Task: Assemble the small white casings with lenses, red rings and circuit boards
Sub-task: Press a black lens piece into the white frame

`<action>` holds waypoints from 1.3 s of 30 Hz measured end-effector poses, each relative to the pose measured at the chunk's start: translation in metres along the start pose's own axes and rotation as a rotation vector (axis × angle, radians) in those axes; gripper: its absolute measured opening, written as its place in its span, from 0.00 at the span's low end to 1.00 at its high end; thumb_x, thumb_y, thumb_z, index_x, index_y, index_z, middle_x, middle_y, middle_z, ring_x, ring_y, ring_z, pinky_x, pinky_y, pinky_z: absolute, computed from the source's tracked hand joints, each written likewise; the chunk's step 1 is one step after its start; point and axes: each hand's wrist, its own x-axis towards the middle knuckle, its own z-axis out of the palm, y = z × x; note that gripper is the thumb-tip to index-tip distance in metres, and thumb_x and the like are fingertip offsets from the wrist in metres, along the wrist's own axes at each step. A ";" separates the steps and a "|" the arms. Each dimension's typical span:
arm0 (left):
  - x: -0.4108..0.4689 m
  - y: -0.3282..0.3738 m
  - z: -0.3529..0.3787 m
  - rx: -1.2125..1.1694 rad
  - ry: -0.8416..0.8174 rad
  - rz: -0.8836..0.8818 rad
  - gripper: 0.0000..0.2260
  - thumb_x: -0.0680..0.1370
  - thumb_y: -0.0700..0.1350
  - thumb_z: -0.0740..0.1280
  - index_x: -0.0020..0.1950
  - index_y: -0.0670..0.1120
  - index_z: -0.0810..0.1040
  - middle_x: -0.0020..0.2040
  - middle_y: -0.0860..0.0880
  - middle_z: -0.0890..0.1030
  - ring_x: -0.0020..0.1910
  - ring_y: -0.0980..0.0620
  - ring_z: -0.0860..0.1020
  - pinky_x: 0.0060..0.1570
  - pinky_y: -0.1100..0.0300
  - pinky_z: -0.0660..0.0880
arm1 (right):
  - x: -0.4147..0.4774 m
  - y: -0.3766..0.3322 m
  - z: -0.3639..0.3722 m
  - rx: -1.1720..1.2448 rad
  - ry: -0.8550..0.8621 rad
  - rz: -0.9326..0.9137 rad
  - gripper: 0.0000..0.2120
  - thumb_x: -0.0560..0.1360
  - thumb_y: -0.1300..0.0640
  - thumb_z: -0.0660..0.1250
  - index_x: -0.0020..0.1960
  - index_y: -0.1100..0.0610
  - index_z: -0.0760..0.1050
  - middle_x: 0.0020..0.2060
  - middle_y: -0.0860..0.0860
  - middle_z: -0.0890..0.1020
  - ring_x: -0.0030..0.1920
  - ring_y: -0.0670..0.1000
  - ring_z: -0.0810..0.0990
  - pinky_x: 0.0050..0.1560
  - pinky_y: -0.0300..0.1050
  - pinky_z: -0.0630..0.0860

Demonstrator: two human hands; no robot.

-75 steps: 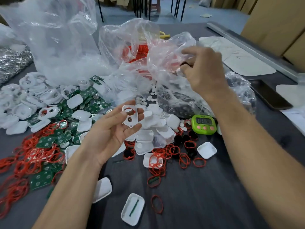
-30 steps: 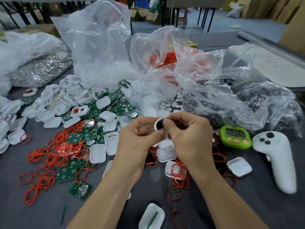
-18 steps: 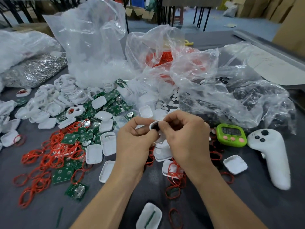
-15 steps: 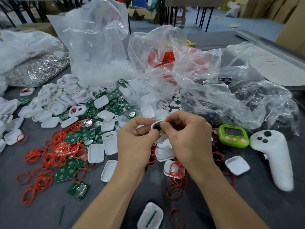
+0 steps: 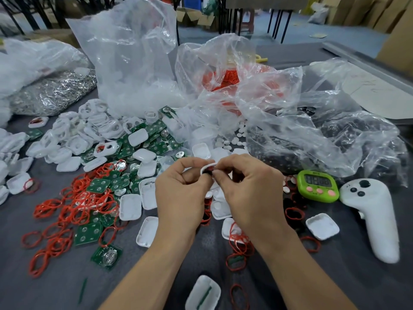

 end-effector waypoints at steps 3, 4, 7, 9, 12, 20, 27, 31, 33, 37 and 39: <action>0.000 0.000 0.000 0.035 0.004 0.016 0.19 0.74 0.28 0.70 0.42 0.54 0.85 0.41 0.45 0.88 0.39 0.50 0.86 0.40 0.59 0.82 | -0.002 -0.001 -0.001 -0.062 0.005 -0.069 0.06 0.71 0.60 0.78 0.43 0.53 0.82 0.38 0.43 0.82 0.37 0.42 0.73 0.40 0.39 0.75; 0.000 -0.001 0.000 0.050 0.013 0.022 0.18 0.74 0.29 0.70 0.42 0.54 0.85 0.41 0.46 0.88 0.39 0.50 0.86 0.40 0.58 0.81 | -0.002 -0.002 -0.001 -0.078 0.002 -0.085 0.06 0.72 0.60 0.78 0.43 0.52 0.82 0.38 0.43 0.82 0.37 0.41 0.73 0.40 0.41 0.75; -0.001 -0.003 0.000 0.107 0.051 0.048 0.17 0.74 0.31 0.71 0.45 0.55 0.84 0.41 0.48 0.88 0.39 0.48 0.86 0.40 0.56 0.81 | -0.003 -0.003 0.001 -0.106 0.006 -0.103 0.07 0.71 0.61 0.78 0.43 0.52 0.83 0.37 0.44 0.82 0.35 0.43 0.76 0.39 0.43 0.76; -0.001 -0.003 0.000 0.139 0.060 0.062 0.18 0.74 0.31 0.69 0.46 0.57 0.84 0.41 0.50 0.88 0.40 0.49 0.87 0.39 0.60 0.82 | -0.004 -0.003 0.002 -0.046 0.014 -0.075 0.08 0.70 0.63 0.78 0.44 0.51 0.84 0.37 0.44 0.84 0.35 0.44 0.80 0.40 0.44 0.79; 0.000 -0.004 -0.001 0.159 0.043 0.058 0.21 0.74 0.30 0.67 0.51 0.58 0.83 0.43 0.51 0.88 0.42 0.50 0.87 0.41 0.61 0.82 | -0.005 -0.004 0.004 0.047 0.020 -0.013 0.11 0.70 0.64 0.78 0.46 0.49 0.86 0.39 0.44 0.86 0.39 0.43 0.83 0.44 0.39 0.78; 0.003 -0.003 -0.005 0.180 0.016 0.049 0.26 0.73 0.25 0.69 0.57 0.55 0.81 0.45 0.52 0.88 0.39 0.54 0.85 0.41 0.60 0.80 | -0.005 -0.003 -0.002 -0.022 -0.005 -0.116 0.08 0.72 0.63 0.78 0.47 0.52 0.87 0.41 0.46 0.86 0.39 0.46 0.82 0.43 0.42 0.79; 0.007 -0.002 -0.006 0.030 0.043 0.043 0.23 0.74 0.23 0.70 0.58 0.49 0.81 0.45 0.49 0.88 0.42 0.55 0.86 0.41 0.66 0.80 | -0.002 -0.002 -0.019 0.021 0.046 -0.310 0.05 0.73 0.63 0.78 0.46 0.54 0.87 0.43 0.44 0.87 0.45 0.41 0.84 0.49 0.32 0.77; 0.010 -0.003 -0.008 0.016 0.056 0.053 0.23 0.74 0.23 0.69 0.57 0.49 0.82 0.46 0.49 0.88 0.46 0.52 0.87 0.44 0.64 0.81 | -0.004 -0.010 -0.026 0.047 0.074 -0.383 0.02 0.76 0.61 0.76 0.45 0.56 0.88 0.43 0.45 0.87 0.45 0.41 0.85 0.48 0.36 0.79; 0.011 -0.003 -0.009 0.014 0.065 0.058 0.22 0.74 0.22 0.69 0.57 0.47 0.82 0.46 0.49 0.88 0.46 0.52 0.87 0.45 0.62 0.81 | -0.005 -0.014 -0.027 0.043 0.093 -0.410 0.02 0.75 0.61 0.76 0.45 0.57 0.88 0.42 0.46 0.87 0.45 0.42 0.85 0.48 0.37 0.80; 0.012 -0.003 -0.011 0.000 0.059 0.061 0.22 0.73 0.22 0.68 0.56 0.46 0.83 0.46 0.49 0.88 0.47 0.52 0.87 0.47 0.61 0.82 | -0.006 -0.016 -0.025 0.018 0.108 -0.428 0.02 0.73 0.63 0.78 0.44 0.58 0.88 0.42 0.47 0.88 0.45 0.42 0.85 0.47 0.38 0.80; 0.012 -0.003 -0.012 0.001 0.051 0.070 0.21 0.73 0.22 0.69 0.55 0.47 0.83 0.46 0.49 0.88 0.48 0.52 0.87 0.47 0.61 0.82 | -0.007 -0.015 -0.024 0.017 0.108 -0.429 0.02 0.73 0.63 0.77 0.44 0.58 0.88 0.42 0.47 0.88 0.45 0.42 0.85 0.48 0.37 0.80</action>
